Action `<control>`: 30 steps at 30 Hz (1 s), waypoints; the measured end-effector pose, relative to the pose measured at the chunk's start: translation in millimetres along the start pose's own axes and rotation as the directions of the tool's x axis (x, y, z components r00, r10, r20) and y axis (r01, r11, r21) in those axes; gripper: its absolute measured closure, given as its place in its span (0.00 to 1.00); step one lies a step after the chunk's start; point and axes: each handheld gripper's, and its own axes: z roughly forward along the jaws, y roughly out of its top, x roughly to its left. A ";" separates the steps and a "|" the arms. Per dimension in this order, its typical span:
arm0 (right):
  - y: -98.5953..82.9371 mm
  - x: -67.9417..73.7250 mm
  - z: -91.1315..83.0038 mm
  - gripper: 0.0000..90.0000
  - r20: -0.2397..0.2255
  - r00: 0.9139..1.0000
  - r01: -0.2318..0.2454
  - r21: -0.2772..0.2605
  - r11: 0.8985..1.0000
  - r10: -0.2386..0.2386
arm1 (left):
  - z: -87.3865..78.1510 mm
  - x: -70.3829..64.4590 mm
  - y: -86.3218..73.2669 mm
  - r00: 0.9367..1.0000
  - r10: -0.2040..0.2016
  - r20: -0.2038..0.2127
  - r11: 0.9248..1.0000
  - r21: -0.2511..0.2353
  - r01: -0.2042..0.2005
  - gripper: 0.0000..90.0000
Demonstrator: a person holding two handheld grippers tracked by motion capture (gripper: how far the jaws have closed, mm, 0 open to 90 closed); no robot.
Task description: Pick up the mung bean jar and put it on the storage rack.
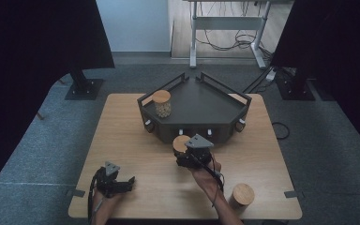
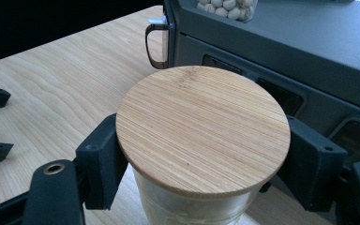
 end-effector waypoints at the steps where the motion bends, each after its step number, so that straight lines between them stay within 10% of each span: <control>1: 0.7 -0.4 -0.2 0.27 -0.002 1.000 -0.002 0.000 1.000 0.002 | 0.0 0.1 0.0 1.000 0.001 0.000 1.000 0.000 -0.001 0.03; 30: 33.1 -11.2 -9.4 0.27 -0.033 0.999 -0.002 -0.014 1.000 0.001 | 0.0 -0.2 -0.1 1.000 0.000 0.001 1.000 -0.001 0.000 0.03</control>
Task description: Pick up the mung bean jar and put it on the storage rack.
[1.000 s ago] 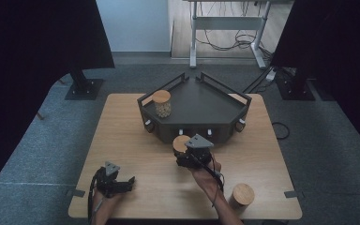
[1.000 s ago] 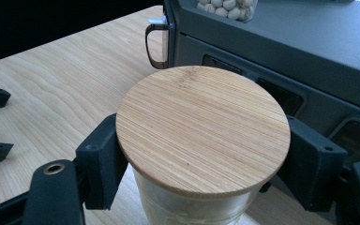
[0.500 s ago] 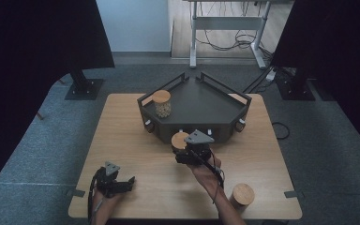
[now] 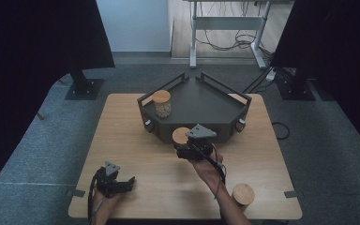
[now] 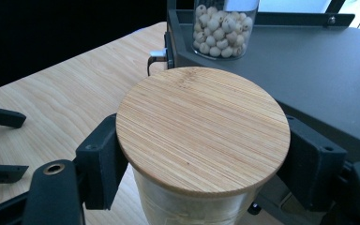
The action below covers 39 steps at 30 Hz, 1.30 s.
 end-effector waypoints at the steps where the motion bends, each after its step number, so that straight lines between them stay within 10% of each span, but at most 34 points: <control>1: 1.0 -0.6 -0.1 0.27 -0.001 1.000 -0.003 -0.002 1.000 0.003 | 0.0 0.0 0.0 1.000 0.000 0.000 1.000 0.000 0.000 0.03; 39: 31.5 -19.5 -2.9 0.27 0.013 1.000 -0.009 -0.031 0.999 0.009 | -0.2 -0.1 0.0 1.000 0.003 0.002 1.000 0.002 -0.003 0.03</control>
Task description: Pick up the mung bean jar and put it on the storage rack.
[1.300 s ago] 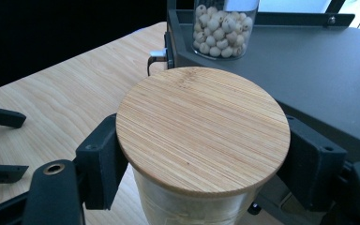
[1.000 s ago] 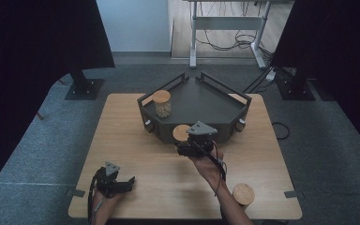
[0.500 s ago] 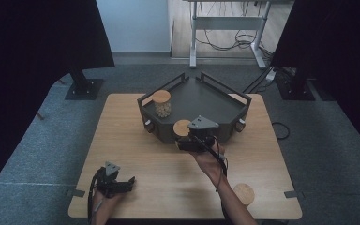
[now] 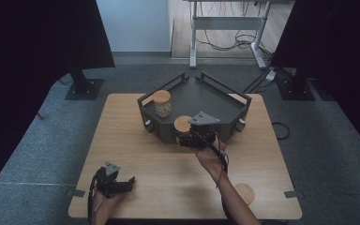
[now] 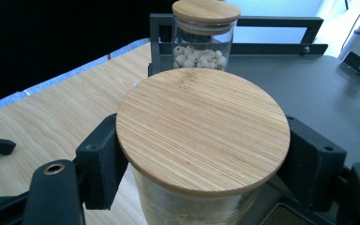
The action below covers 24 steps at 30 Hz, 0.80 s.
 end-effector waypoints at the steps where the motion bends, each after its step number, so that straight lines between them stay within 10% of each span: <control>1: 0.9 -0.8 0.0 0.27 0.002 1.000 -0.002 -0.001 1.000 0.002 | 0.0 0.0 0.0 1.000 0.000 0.000 1.000 0.000 0.000 0.03; 24: 13.7 -17.5 4.4 0.27 0.015 1.000 -0.022 -0.012 1.000 0.022 | 0.0 0.0 0.0 1.000 0.000 0.000 1.000 -0.001 0.000 0.03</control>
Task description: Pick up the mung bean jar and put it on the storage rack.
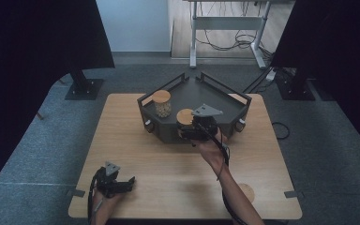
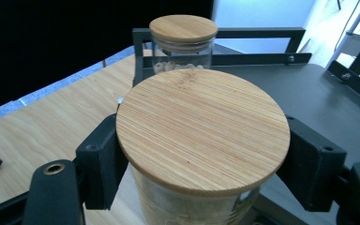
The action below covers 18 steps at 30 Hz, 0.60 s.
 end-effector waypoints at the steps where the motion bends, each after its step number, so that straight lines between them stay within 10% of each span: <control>1: 0.7 -1.2 0.3 0.27 0.000 1.000 -0.003 -0.002 1.000 0.003 | 0.0 0.0 0.0 1.000 0.000 0.000 1.000 0.001 0.000 0.03; 18: 12.3 -7.9 4.9 0.27 0.014 1.000 0.001 -0.014 1.000 0.000 | 0.0 0.0 0.0 1.000 -0.001 -0.001 1.000 0.000 0.001 0.03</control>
